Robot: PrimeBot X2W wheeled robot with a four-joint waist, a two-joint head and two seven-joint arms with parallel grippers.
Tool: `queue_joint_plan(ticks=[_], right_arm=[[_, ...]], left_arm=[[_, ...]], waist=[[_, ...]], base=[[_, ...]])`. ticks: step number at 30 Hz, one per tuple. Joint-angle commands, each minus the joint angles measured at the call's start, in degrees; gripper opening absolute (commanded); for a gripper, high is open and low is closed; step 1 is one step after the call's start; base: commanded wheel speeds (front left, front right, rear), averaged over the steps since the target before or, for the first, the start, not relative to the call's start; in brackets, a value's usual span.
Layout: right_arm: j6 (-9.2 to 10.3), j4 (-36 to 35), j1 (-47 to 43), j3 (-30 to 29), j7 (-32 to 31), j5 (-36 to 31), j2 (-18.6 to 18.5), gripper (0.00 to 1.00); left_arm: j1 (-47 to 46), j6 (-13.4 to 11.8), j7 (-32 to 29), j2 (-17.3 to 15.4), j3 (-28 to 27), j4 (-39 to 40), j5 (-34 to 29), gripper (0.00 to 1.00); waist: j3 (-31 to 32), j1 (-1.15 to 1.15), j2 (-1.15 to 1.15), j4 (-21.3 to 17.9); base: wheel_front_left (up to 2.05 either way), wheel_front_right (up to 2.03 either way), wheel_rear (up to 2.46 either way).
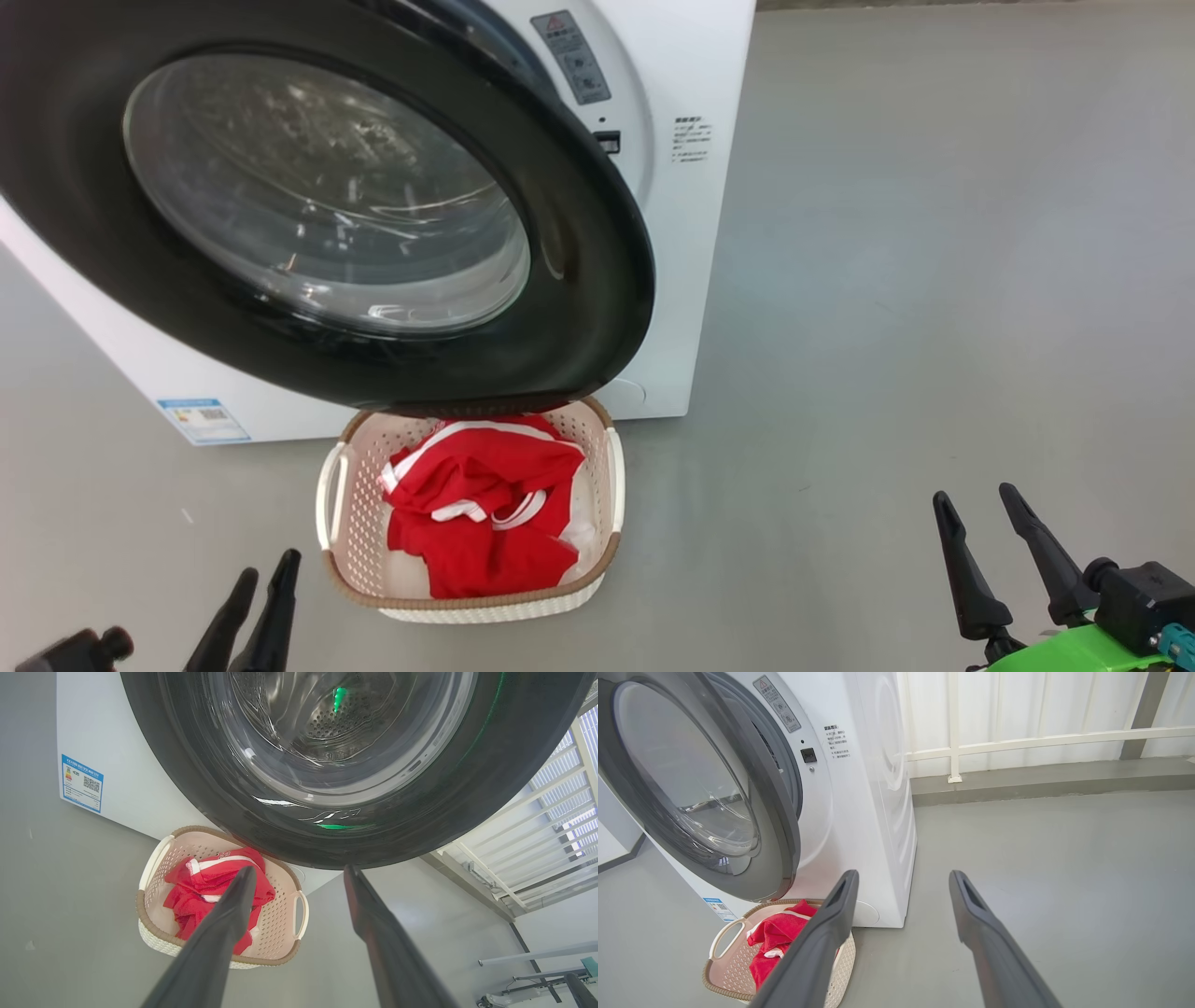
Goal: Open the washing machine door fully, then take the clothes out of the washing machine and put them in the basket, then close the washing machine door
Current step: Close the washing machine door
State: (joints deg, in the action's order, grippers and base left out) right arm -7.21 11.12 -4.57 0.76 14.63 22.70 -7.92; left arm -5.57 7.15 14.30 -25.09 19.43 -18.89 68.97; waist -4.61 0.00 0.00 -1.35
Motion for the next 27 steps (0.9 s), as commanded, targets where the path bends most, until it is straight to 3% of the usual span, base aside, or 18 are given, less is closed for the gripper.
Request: queue_joint_plan(ticks=[1,13,27], right_arm=[[-0.28,-1.22,0.04,0.82,0.37,-0.05,-1.25,1.0],[-0.28,-1.45,-1.23,-0.27,0.37,0.1,-1.4,1.0],[-0.28,-2.26,-1.47,-1.12,0.37,-0.01,-1.71,1.0]], left_arm=[[0.39,0.34,0.69,-0.24,-4.65,1.26,-3.62,1.0],[6.74,0.34,0.7,9.59,-15.93,6.29,-23.41,1.0],[9.86,0.34,0.7,16.85,-22.88,10.67,-45.0,1.0]], waist=[[0.76,0.0,0.0,-0.86],[2.22,0.0,0.0,-1.78],[2.27,0.0,0.0,-1.97]], base=[[0.0,0.0,0.0],[0.0,0.0,0.0],[0.0,0.0,0.0]])
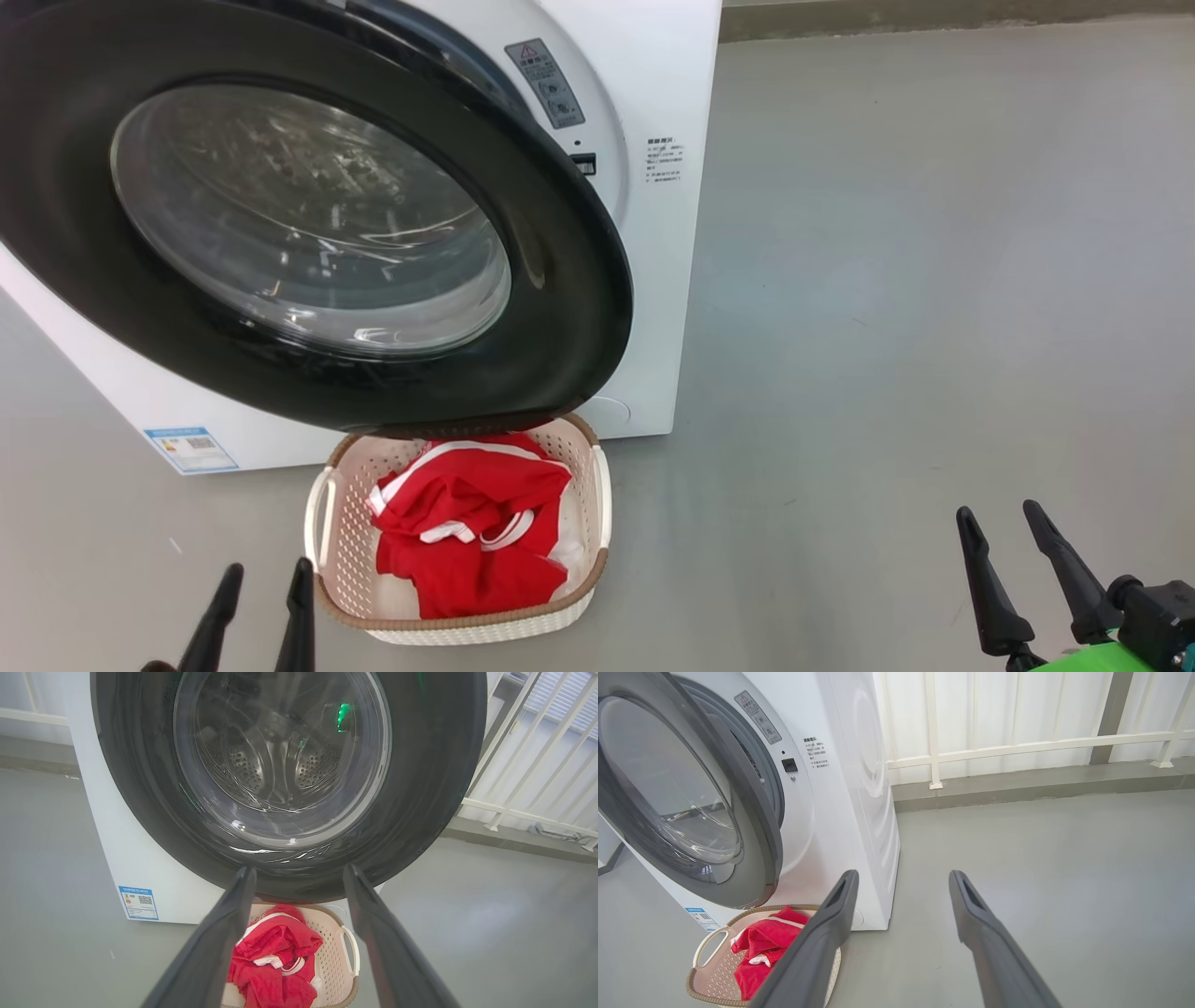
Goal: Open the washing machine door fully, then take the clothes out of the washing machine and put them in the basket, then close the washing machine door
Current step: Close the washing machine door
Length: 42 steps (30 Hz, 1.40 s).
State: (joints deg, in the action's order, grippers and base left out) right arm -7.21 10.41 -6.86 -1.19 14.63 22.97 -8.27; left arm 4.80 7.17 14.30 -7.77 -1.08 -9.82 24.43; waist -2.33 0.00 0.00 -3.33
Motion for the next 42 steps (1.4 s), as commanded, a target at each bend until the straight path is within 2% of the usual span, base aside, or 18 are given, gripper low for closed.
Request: queue_joint_plan(ticks=[1,9,31,32,34,36,38,42], right_arm=[[-0.28,-1.57,0.82,0.75,0.37,-0.3,-1.38,1.0],[-0.28,-1.73,0.43,0.06,0.37,-0.59,-1.41,1.0],[-0.28,-2.06,0.49,0.07,0.37,-0.89,-0.79,1.0],[-0.28,-2.07,0.61,0.22,0.37,-0.85,-0.77,0.94],[-0.28,-2.03,1.07,0.82,0.37,-0.72,-0.79,0.47],[-0.28,-2.14,1.91,1.59,0.37,-0.59,-0.8,0.3],[-0.28,-2.23,3.12,2.39,0.37,-0.43,-0.63,0.0],[-0.28,-2.13,6.19,4.99,0.37,-0.18,-0.32,0.0]], left_arm=[[-0.42,0.32,0.7,0.02,-2.91,2.04,-1.88,1.0],[0.52,0.32,0.7,3.2,-5.21,4.6,-10.26,1.0],[0.07,0.32,0.7,4.65,-5.62,2.73,-11.76,1.0],[0.01,0.32,0.7,4.66,-5.52,2.69,-11.75,1.0],[-0.17,0.32,0.7,4.69,-5.27,2.65,-11.75,1.0],[-0.42,0.32,0.7,4.73,-4.95,2.65,-11.74,1.0],[-0.71,0.32,0.7,4.76,-4.71,2.7,-11.65,1.0],[-1.14,0.32,0.7,4.82,-4.09,2.77,-11.43,1.0]], waist=[[-0.06,0.0,0.0,0.02],[0.12,0.0,0.0,0.54],[0.22,0.0,0.0,1.8],[0.17,0.0,0.0,1.91],[0.0,0.0,0.0,2.19],[-0.2,0.0,0.0,2.63],[-0.35,0.0,0.0,3.15],[-0.43,0.0,0.0,4.78]], base=[[0.0,0.0,0.0],[0.0,0.0,0.0],[0.0,0.0,0.0],[0.0,0.0,0.0],[0.0,0.0,0.0],[0.0,0.0,0.0],[0.0,0.0,0.0],[0.0,0.0,0.0]])
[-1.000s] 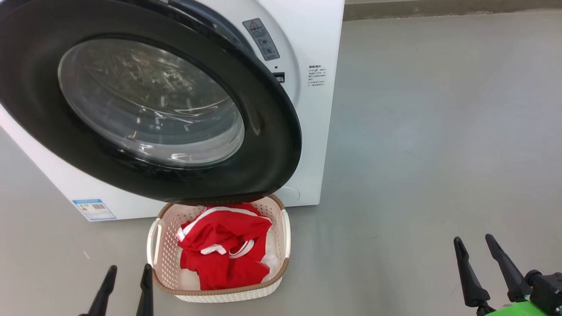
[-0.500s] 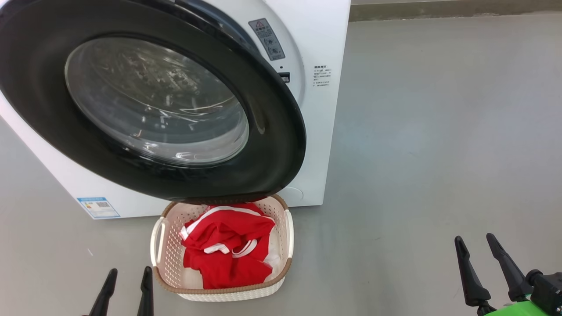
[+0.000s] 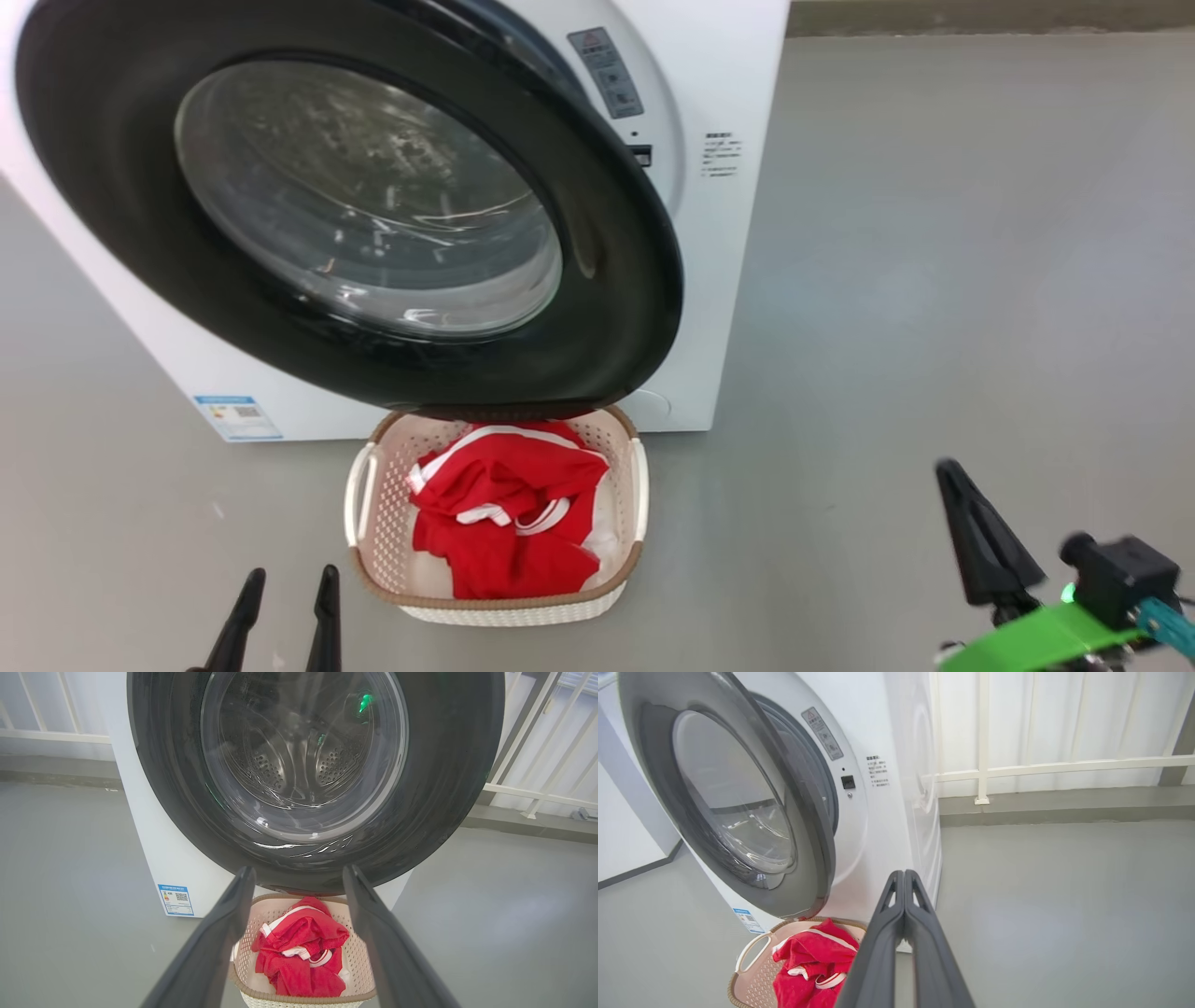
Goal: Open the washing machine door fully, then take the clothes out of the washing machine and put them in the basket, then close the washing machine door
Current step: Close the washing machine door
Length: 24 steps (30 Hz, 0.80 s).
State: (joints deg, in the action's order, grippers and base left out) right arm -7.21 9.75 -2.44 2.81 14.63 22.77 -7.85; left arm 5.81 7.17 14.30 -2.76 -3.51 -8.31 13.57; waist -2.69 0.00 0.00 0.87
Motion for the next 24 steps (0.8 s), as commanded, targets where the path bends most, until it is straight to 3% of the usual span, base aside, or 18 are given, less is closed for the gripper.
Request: queue_joint_plan(ticks=[1,9,24], right_arm=[[-0.28,-1.36,2.59,1.76,0.37,0.15,-0.72,0.0],[-0.28,-0.21,9.16,8.83,0.37,1.09,-1.88,0.0],[-0.28,3.27,22.8,14.21,0.37,4.36,-5.92,0.0]], left_arm=[[-2.28,0.32,0.7,-0.18,-1.48,1.28,-0.54,1.0],[-3.01,0.32,0.7,-0.13,1.37,1.98,0.71,1.0],[-7.95,0.32,0.7,-0.12,6.39,1.9,4.09,1.0]], waist=[[-0.05,0.0,0.0,1.07],[-0.78,0.0,0.0,6.05],[-9.32,0.0,0.0,14.43]], base=[[0.0,0.0,0.0],[0.0,0.0,0.0],[0.0,0.0,0.0]])
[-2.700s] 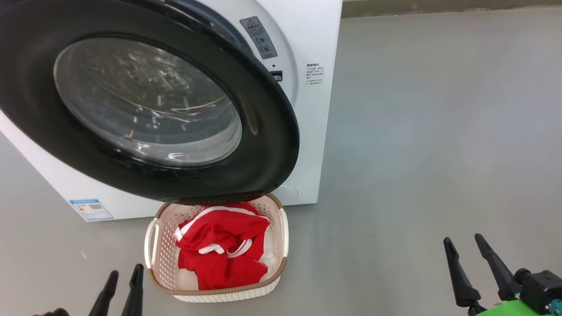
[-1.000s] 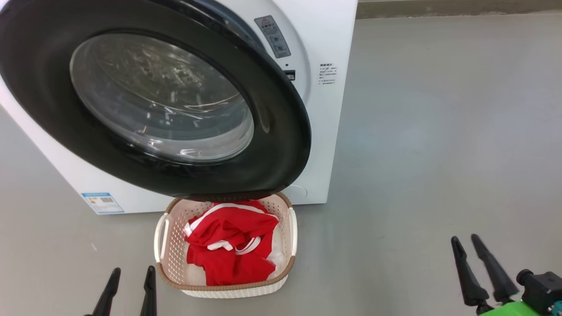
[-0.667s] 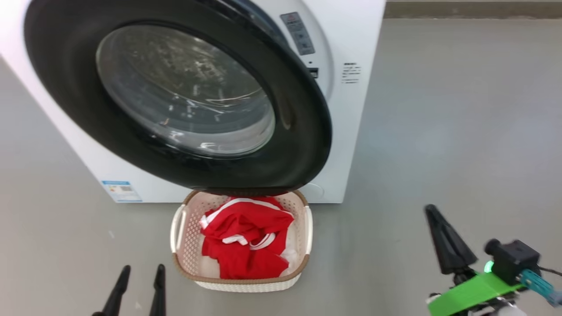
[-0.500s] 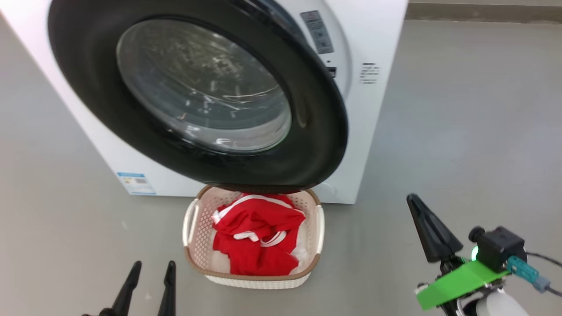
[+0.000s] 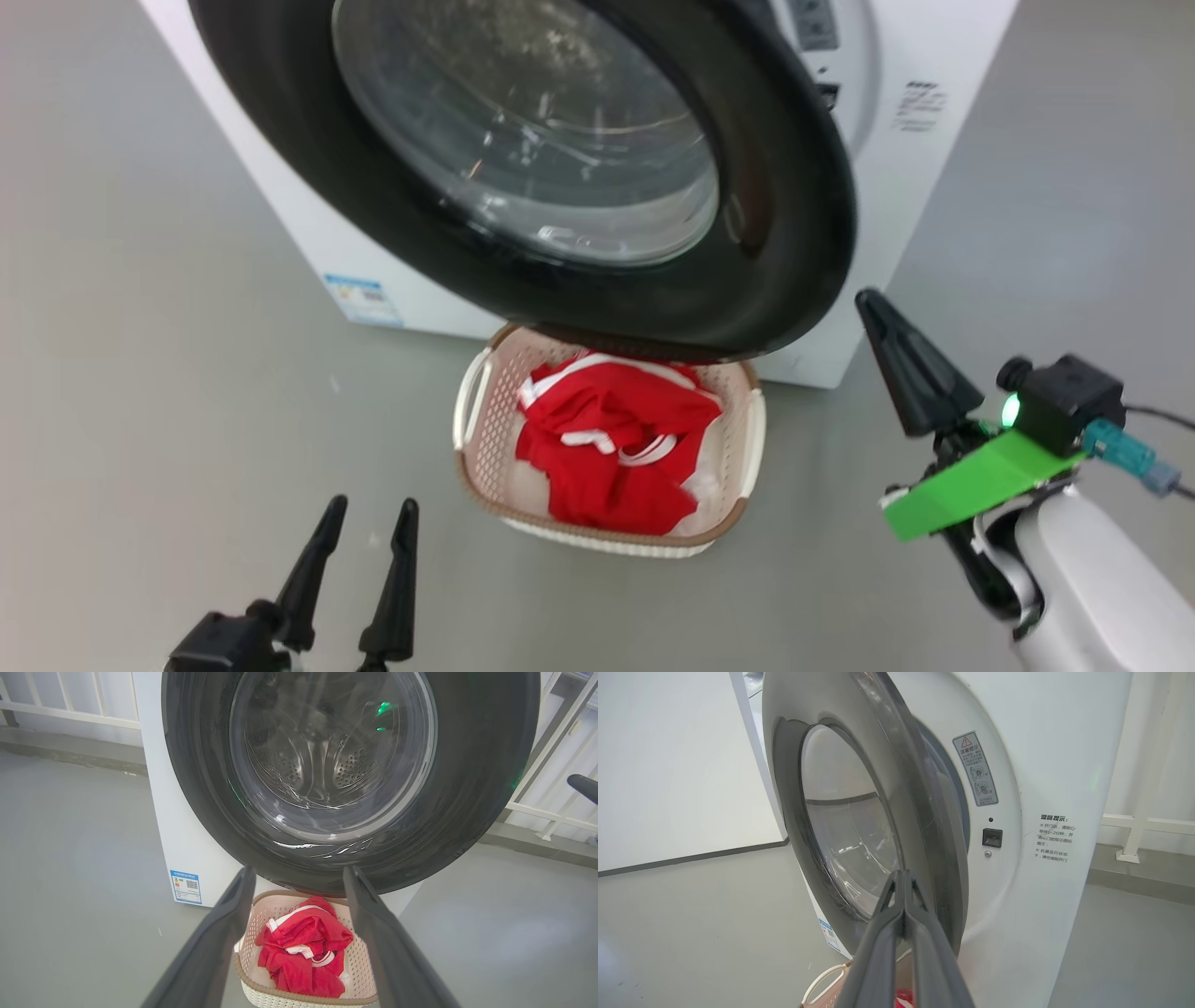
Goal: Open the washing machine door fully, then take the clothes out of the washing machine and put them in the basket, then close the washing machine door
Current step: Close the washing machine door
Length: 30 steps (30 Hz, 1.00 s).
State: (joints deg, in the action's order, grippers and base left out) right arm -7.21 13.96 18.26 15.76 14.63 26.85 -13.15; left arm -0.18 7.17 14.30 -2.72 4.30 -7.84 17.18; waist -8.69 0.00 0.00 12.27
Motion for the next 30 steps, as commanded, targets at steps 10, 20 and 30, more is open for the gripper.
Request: queue_joint_plan(ticks=[10,20,30], right_arm=[[-0.28,1.5,7.22,2.14,0.37,0.69,-1.77,0.0],[-0.28,1.48,11.23,-0.21,0.37,0.89,-2.44,0.0],[-0.28,1.0,15.74,-3.61,0.37,0.23,-4.39,0.0]], left_arm=[[-4.21,0.32,0.7,-0.16,0.38,1.83,1.67,1.0],[-6.11,0.32,0.7,-0.16,1.23,3.22,3.24,1.0],[-8.79,-0.24,0.7,-0.16,2.94,4.48,4.79,1.0]], waist=[[-6.93,0.0,0.0,5.76],[-11.08,0.0,0.0,6.79],[-15.56,0.0,0.0,7.9]], base=[[0.0,0.0,0.0],[0.0,0.0,0.0],[0.0,0.0,0.0]])
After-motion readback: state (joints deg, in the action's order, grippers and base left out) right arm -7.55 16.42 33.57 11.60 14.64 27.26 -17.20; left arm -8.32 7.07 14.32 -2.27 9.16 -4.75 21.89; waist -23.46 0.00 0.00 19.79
